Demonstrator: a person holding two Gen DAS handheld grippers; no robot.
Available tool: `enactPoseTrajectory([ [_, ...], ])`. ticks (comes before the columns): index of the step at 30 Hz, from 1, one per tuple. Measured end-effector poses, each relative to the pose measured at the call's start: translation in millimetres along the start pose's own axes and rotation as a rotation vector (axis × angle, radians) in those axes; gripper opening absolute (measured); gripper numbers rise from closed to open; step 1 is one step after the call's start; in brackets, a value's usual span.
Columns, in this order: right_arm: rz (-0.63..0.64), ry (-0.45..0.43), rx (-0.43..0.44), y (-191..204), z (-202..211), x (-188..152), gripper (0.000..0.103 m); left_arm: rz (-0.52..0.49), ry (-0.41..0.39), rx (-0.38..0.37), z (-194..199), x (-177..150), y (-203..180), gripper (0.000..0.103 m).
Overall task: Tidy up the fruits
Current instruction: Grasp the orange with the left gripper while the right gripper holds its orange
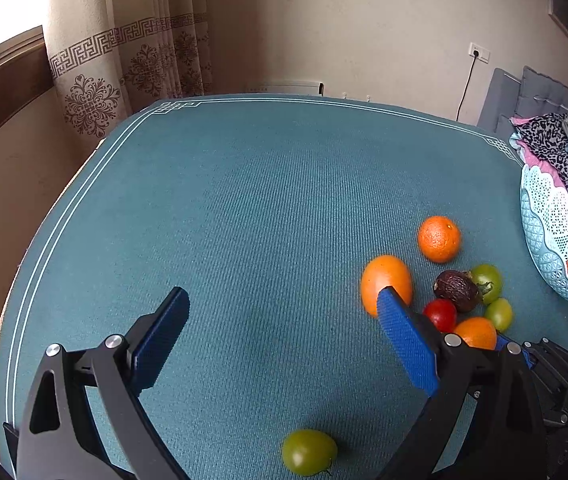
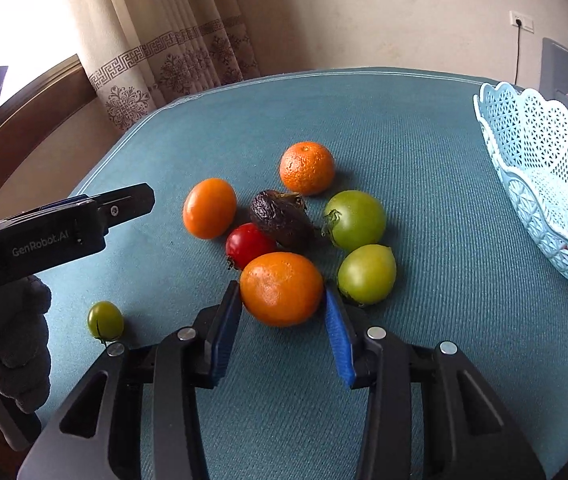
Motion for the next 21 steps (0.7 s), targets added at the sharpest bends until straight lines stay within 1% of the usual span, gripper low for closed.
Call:
enactPoseTrajectory([
  [10, -0.018, -0.007, 0.019, -7.3, 20.7, -13.2, 0.041, -0.035, 0.003, -0.005, -0.9, -2.8, -16.1, 0.096],
  [14, -0.010, -0.021, 0.004, -8.1, 32.2, -20.6, 0.041, -0.058, 0.012, -0.010, -5.0, -4.9, -27.4, 0.096],
  [16, -0.009, -0.025, 0.005, -8.8, 37.4, -24.1, 0.041, -0.066, 0.019, -0.009, -8.8, -4.5, -31.7, 0.093],
  [18, -0.009, -0.027, 0.010, -9.3, 41.1, -27.1, 0.041, -0.073, 0.029, -0.008, -12.6, -4.2, -35.0, 0.086],
  [21, -0.010, -0.034, 0.011, -9.3, 44.4, -28.7, 0.041, -0.081, 0.040, -0.015, -17.3, -4.0, -39.8, 0.081],
])
Point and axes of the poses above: each gripper's, at about its wrist camera, not at the fingertips, and z roughly against the way its jaws point, y to its left, x to its top, the point moved 1 cm from there along -z, roughly the way its jaws point, and after that the axes turned 7 degrees about z, right-handed, at the moved point
